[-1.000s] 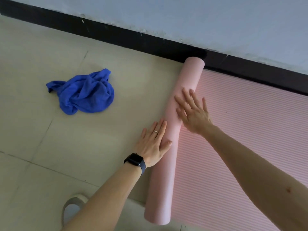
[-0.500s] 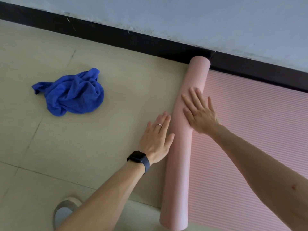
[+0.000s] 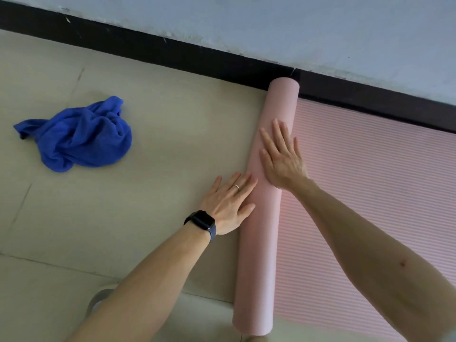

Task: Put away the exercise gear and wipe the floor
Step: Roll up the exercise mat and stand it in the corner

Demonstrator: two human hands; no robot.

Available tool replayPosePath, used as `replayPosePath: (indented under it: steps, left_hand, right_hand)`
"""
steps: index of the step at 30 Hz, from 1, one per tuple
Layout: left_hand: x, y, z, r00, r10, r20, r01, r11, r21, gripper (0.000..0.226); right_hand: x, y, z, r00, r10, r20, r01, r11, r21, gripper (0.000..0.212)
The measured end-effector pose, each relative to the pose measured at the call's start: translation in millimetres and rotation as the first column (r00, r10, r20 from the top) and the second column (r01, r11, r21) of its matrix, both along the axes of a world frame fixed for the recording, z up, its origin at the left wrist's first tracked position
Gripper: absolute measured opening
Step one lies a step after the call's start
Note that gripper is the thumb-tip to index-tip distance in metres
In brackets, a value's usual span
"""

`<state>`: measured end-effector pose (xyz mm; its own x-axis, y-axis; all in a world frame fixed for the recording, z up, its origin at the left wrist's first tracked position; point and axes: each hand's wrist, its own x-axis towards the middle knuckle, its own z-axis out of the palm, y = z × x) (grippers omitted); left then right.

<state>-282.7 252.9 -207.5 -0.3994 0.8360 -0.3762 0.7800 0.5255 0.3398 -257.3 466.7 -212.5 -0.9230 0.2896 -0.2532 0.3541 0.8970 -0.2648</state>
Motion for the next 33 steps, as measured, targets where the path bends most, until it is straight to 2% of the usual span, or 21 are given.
replayPosePath:
  steps: [6,9,10,11,13,14,17,19,22,24,25,27,29,30,31,33]
  left_hand:
    - [-24,45,11,0.950,-0.297,-0.094,0.303,0.952,0.053,0.055]
    - [-17,71,11,0.930,-0.354,-0.097,0.360,0.932,0.046,0.054]
    - [-13,80,10,0.925,-0.370,-0.086,0.374,0.926,0.046,0.054]
    - [-9,88,9,0.923,-0.379,-0.072,0.383,0.923,0.046,0.055]
    - [1,108,1,0.920,-0.385,-0.066,0.390,0.917,0.083,0.054]
    - [6,116,-4,0.925,-0.373,-0.071,0.379,0.917,0.122,0.053]
    - [27,146,-11,0.936,-0.347,-0.058,0.352,0.914,0.202,0.051]
    - [40,162,-9,0.938,-0.340,-0.076,0.348,0.914,0.207,0.055]
    - [59,185,-2,0.912,-0.382,-0.153,0.401,0.908,0.125,0.056]
    - [70,198,0,0.908,-0.376,-0.186,0.395,0.916,0.076,0.054]
    - [76,203,0,0.906,-0.373,-0.198,0.393,0.917,0.068,0.053]
    - [83,210,0,0.898,-0.393,-0.200,0.414,0.907,0.073,0.054]
    - [73,209,3,0.874,-0.467,-0.135,0.484,0.862,0.150,0.061]
    - [61,205,7,0.821,-0.561,-0.110,0.571,0.797,0.198,0.066]
    - [46,201,11,0.710,-0.693,-0.130,0.702,0.681,0.207,0.073]
    - [12,204,20,0.362,-0.906,-0.218,0.931,0.364,0.033,0.099]
  right_hand:
    - [39,51,19,0.988,-0.069,0.140,0.067,0.998,0.013,0.053]
    - [54,56,28,0.956,-0.232,0.178,0.242,0.969,-0.039,0.054]
    - [63,53,30,0.922,-0.354,0.156,0.369,0.926,-0.078,0.055]
    - [75,46,32,0.847,-0.517,0.124,0.531,0.837,-0.136,0.055]
    - [104,25,37,0.614,-0.782,0.106,0.780,0.580,-0.237,0.054]
    - [117,10,42,0.544,-0.829,0.131,0.826,0.500,-0.261,0.053]
    - [147,-29,53,0.463,-0.866,0.188,0.868,0.399,-0.295,0.048]
    - [161,-52,60,0.450,-0.869,0.204,0.869,0.374,-0.323,0.056]
    - [177,-79,57,0.546,-0.791,0.276,0.838,0.508,-0.199,0.093]
    - [181,-87,43,0.471,-0.814,0.341,0.873,0.486,-0.046,0.115]
    - [179,-89,35,0.407,-0.848,0.340,0.897,0.442,0.026,0.120]
    - [172,-91,25,0.327,-0.906,0.268,0.919,0.371,0.132,0.117]
    - [172,-90,18,0.324,-0.931,0.168,0.915,0.353,0.194,0.106]
    - [177,-87,18,0.348,-0.923,0.167,0.908,0.376,0.187,0.103]
    - [183,-82,20,0.371,-0.915,0.161,0.906,0.395,0.153,0.100]
    - [196,-72,27,0.388,-0.906,0.169,0.914,0.402,0.054,0.093]
